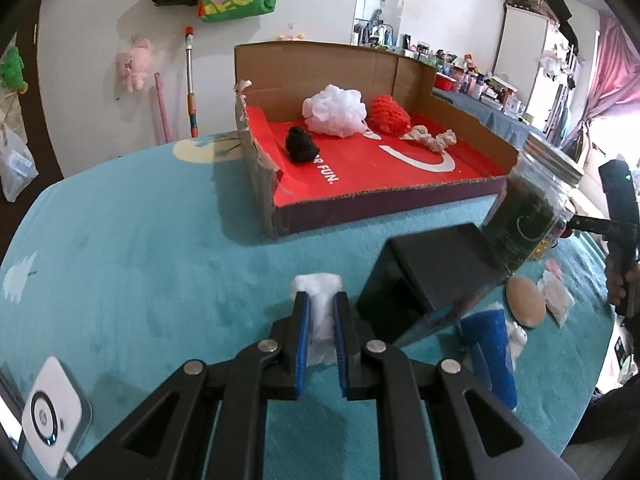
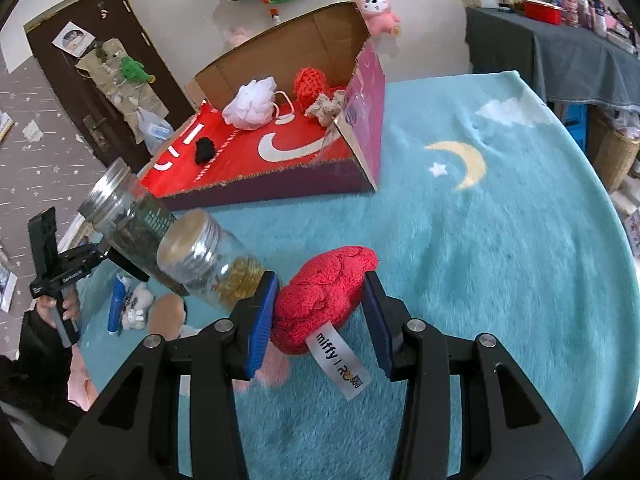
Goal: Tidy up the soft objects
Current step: 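Lift the white pad and red knitted pouch off the table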
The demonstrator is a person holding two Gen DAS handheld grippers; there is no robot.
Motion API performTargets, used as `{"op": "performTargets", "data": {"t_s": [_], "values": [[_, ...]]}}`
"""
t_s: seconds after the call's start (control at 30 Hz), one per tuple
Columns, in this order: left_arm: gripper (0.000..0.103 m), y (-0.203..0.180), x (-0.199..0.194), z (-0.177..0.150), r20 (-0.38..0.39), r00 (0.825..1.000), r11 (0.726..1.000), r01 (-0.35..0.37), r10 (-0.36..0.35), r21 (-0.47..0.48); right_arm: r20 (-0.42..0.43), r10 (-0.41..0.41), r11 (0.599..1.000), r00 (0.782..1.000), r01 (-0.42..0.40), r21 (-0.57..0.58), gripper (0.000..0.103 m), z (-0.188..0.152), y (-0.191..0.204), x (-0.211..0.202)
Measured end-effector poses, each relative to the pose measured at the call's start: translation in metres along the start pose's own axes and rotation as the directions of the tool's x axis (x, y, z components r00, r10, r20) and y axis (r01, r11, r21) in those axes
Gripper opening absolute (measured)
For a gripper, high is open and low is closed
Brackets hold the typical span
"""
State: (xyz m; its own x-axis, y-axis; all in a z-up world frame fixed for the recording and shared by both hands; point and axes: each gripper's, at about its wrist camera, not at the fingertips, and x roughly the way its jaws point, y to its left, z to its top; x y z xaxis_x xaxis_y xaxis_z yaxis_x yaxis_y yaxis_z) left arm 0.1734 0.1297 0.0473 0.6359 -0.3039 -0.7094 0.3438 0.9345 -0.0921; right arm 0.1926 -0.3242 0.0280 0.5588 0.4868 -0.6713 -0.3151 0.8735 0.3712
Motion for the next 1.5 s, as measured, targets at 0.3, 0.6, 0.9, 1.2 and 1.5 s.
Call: {"op": "performTargets", "data": {"t_s": [0.3, 0.6, 0.9, 1.2, 1.5], "values": [[0.012, 0.016, 0.0, 0.018, 0.006, 0.997, 0.997, 0.076, -0.076, -0.03, 0.007, 0.079, 0.997, 0.997, -0.079, -0.024, 0.041, 0.021, -0.003, 0.003], [0.012, 0.016, 0.0, 0.044, 0.01, 0.993, 0.994, 0.113, -0.114, 0.008, -0.015, 0.134, 0.988, 0.991, -0.134, -0.082, 0.041, 0.049, 0.005, 0.014], [0.012, -0.008, 0.006, 0.078, 0.023, 0.989, 0.987, 0.146, -0.148, 0.067, 0.008, 0.163, 0.98, 0.987, -0.161, -0.121, 0.038, 0.086, 0.019, 0.012], [0.012, -0.041, 0.029, 0.11, 0.004, 0.983, 0.979, 0.181, -0.182, 0.091, 0.021, 0.128, 0.983, 0.991, -0.124, -0.134, 0.006, 0.12, 0.035, 0.03], [0.012, -0.052, 0.021, 0.106, 0.014, 0.982, 0.976, 0.188, -0.191, 0.108, 0.03, 0.104, 0.99, 0.994, -0.101, -0.094, 0.006, 0.095, 0.019, 0.018]]}}
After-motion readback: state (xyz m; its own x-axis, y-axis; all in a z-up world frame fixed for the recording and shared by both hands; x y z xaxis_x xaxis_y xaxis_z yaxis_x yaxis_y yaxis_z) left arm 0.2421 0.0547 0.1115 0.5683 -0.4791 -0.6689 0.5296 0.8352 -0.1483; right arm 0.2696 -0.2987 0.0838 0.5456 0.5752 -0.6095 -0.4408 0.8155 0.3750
